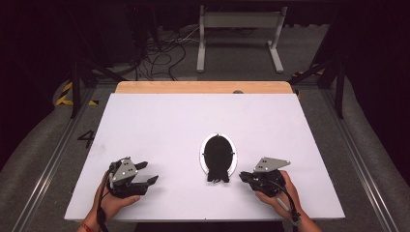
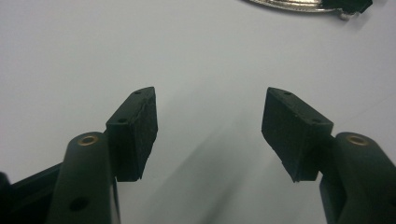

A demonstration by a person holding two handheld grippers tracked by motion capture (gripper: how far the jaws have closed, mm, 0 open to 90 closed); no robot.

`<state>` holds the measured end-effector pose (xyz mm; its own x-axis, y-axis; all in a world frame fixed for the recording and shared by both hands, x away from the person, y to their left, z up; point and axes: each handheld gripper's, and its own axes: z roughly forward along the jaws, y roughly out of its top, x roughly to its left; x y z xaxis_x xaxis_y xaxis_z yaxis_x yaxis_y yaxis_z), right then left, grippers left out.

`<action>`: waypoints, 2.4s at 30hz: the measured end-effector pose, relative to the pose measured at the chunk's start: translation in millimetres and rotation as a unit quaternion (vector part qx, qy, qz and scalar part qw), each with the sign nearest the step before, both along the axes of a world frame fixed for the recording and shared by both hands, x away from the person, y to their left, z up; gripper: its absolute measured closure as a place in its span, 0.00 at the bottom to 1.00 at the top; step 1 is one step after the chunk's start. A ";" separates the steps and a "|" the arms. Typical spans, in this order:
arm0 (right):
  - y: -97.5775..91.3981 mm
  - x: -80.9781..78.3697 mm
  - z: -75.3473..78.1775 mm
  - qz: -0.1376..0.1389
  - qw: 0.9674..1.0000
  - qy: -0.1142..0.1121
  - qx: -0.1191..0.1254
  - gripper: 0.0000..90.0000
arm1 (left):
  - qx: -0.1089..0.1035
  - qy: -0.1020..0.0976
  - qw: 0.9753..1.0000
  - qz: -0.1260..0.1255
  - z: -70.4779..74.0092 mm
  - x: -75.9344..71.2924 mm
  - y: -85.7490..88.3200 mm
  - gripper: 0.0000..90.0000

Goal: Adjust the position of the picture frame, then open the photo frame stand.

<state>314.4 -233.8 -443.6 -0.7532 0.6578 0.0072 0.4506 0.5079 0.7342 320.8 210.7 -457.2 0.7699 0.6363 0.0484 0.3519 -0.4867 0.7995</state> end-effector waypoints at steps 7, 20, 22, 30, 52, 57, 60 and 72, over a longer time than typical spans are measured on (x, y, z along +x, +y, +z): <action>-19.7 -2.4 8.3 -0.016 0.999 -0.016 0.028 0.90 | 0.011 -0.002 1.000 -0.004 -2.5 -1.4 -2.5 0.34; -5.1 -4.8 4.0 0.007 1.000 -0.006 0.017 0.79 | 0.005 -0.004 1.000 0.008 -3.4 2.9 4.7 0.26; -4.3 -4.8 3.7 0.008 1.000 -0.005 0.017 0.79 | 0.002 -0.005 1.000 0.008 -3.2 2.6 4.8 0.25; -2.6 -3.7 2.9 0.009 1.000 -0.003 0.016 0.77 | 0.009 -0.008 1.000 0.004 -3.4 2.3 4.0 0.25; 33.1 1.8 -7.5 0.046 0.998 0.040 -0.001 0.77 | 0.022 -0.012 1.000 -0.010 -4.8 2.8 -6.9 0.25; 39.5 5.3 -9.4 0.046 0.998 0.042 -0.010 0.75 | 0.025 -0.008 1.000 -0.012 -5.5 2.6 -9.5 0.25; 42.8 5.6 -8.6 0.050 0.998 0.042 -0.017 0.74 | 0.022 -0.002 1.000 -0.015 -5.9 2.9 -9.2 0.25; 40.6 19.3 -11.9 0.047 0.993 0.095 0.054 0.61 | 0.024 0.003 1.000 -0.015 -7.1 4.7 -12.7 0.24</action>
<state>333.7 -193.1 -455.5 -0.7899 0.5717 0.2218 0.5403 0.4778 0.6927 325.5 198.0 -464.3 0.7891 0.6098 0.0739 0.3415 -0.5356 0.7723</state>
